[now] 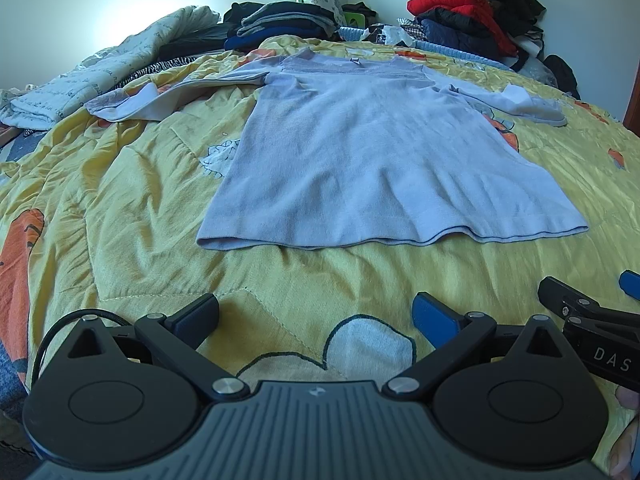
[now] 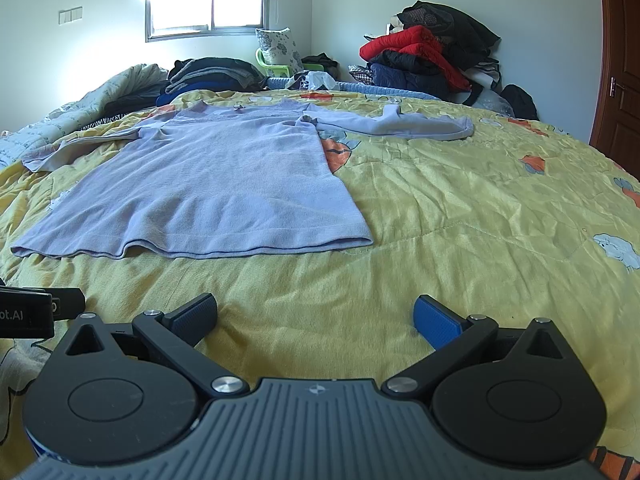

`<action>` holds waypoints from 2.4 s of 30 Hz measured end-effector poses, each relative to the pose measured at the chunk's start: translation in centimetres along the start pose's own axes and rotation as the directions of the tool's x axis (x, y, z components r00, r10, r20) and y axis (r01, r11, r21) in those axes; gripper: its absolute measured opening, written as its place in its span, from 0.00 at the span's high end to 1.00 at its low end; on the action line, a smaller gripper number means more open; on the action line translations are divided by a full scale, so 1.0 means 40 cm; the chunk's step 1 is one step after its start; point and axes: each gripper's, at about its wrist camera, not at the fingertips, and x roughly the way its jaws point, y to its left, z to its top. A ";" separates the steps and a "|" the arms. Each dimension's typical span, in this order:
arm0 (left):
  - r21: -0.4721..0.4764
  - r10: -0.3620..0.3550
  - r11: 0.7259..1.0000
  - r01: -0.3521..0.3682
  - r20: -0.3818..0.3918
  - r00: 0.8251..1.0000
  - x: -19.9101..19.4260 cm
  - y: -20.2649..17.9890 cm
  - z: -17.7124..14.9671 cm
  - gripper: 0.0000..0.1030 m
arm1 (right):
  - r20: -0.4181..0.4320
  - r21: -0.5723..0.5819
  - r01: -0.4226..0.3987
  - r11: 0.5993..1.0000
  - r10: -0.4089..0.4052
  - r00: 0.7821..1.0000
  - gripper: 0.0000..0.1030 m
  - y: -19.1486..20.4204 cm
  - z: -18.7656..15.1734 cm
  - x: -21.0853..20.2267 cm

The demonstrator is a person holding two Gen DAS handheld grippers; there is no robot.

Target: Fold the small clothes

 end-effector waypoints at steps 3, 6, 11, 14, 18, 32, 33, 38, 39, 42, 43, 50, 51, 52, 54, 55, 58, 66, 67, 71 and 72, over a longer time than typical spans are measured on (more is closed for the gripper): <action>0.001 0.000 1.000 0.000 0.001 1.000 0.000 0.000 0.000 0.00 | 0.000 0.000 0.000 1.000 0.000 1.000 0.00 0.000 0.000 0.000; 0.001 0.000 1.000 0.000 0.001 1.000 0.000 0.000 0.000 0.00 | 0.000 0.000 0.000 1.000 0.000 1.000 0.00 0.000 0.000 0.000; 0.001 0.000 1.000 0.000 0.001 1.000 0.000 0.000 0.000 0.00 | 0.000 0.000 0.000 1.000 0.000 1.000 0.00 0.000 0.000 0.000; 0.000 0.000 1.000 0.000 0.001 1.000 0.000 0.000 0.000 0.00 | 0.000 0.000 0.000 1.000 0.000 1.000 0.00 0.000 0.000 0.000; 0.001 0.000 1.000 0.000 0.002 1.000 0.000 0.000 -0.001 0.00 | 0.000 0.000 0.000 1.000 0.000 1.000 0.00 0.000 0.000 0.000; 0.001 0.000 1.000 0.000 0.003 1.000 0.000 0.000 0.000 0.00 | 0.000 0.000 0.000 1.000 0.000 1.000 0.00 0.000 -0.001 -0.001; 0.001 0.000 1.000 0.000 0.003 1.000 0.000 0.000 0.000 0.00 | 0.000 0.000 0.000 1.000 0.000 1.000 0.00 0.000 -0.001 -0.001; 0.001 0.000 1.000 0.000 0.003 1.000 0.000 0.000 0.000 0.00 | 0.001 0.000 0.000 1.000 0.000 1.000 0.00 0.000 -0.001 -0.001; 0.001 0.000 1.000 0.000 0.003 1.000 0.000 0.000 0.000 0.00 | 0.001 0.000 0.000 1.000 0.000 1.000 0.00 0.000 -0.001 -0.001; 0.001 0.000 1.000 0.000 0.004 1.000 -0.001 0.000 0.000 0.00 | 0.001 0.000 0.000 1.000 0.000 1.000 0.00 0.000 -0.001 -0.001; 0.001 0.000 1.000 0.000 0.004 1.000 0.000 0.000 0.000 0.00 | 0.001 0.000 0.000 1.000 0.000 1.000 0.00 0.000 -0.001 -0.001; 0.001 0.000 1.000 0.000 0.004 1.000 0.000 0.000 0.000 0.00 | 0.001 0.000 0.000 1.000 0.000 1.000 0.00 0.000 -0.001 -0.001; 0.001 0.000 1.000 0.000 0.004 1.000 -0.001 0.000 -0.001 0.00 | 0.001 0.000 0.000 1.000 0.000 1.000 0.00 0.000 -0.001 -0.001; 0.001 0.000 1.000 0.000 0.004 1.000 -0.001 0.000 -0.001 0.00 | 0.001 0.000 0.000 1.000 0.000 1.000 0.00 0.000 -0.001 -0.001; 0.001 0.000 1.000 0.000 0.004 1.000 -0.001 0.000 -0.001 0.00 | 0.001 0.000 0.000 1.000 0.000 1.000 0.00 0.000 -0.001 -0.002; 0.001 0.000 1.000 0.000 0.004 1.000 -0.001 0.000 -0.001 0.00 | 0.001 0.000 0.000 1.000 0.000 1.000 0.00 0.000 -0.001 -0.002; 0.001 0.000 1.000 0.000 0.005 1.000 -0.001 0.000 -0.001 0.00 | 0.001 0.000 0.000 1.000 0.000 1.000 0.00 0.000 -0.001 -0.002; 0.001 0.000 1.000 0.000 0.005 1.000 -0.001 0.000 -0.001 0.00 | 0.001 0.000 0.000 1.000 0.000 1.000 0.00 0.001 -0.001 -0.002; 0.002 0.000 1.000 0.000 0.005 1.000 -0.001 0.000 -0.001 0.00 | 0.001 0.000 0.000 1.000 0.000 1.000 0.00 0.001 -0.001 -0.001; 0.020 -0.014 1.000 0.013 0.017 1.000 -0.018 0.004 -0.002 0.00 | -0.012 0.000 0.000 1.000 0.000 1.000 0.00 0.001 -0.002 -0.004; 0.022 -0.016 1.000 0.015 0.019 1.000 -0.019 0.005 -0.002 0.00 | -0.021 0.001 -0.003 1.000 0.003 1.000 0.00 0.001 -0.002 -0.005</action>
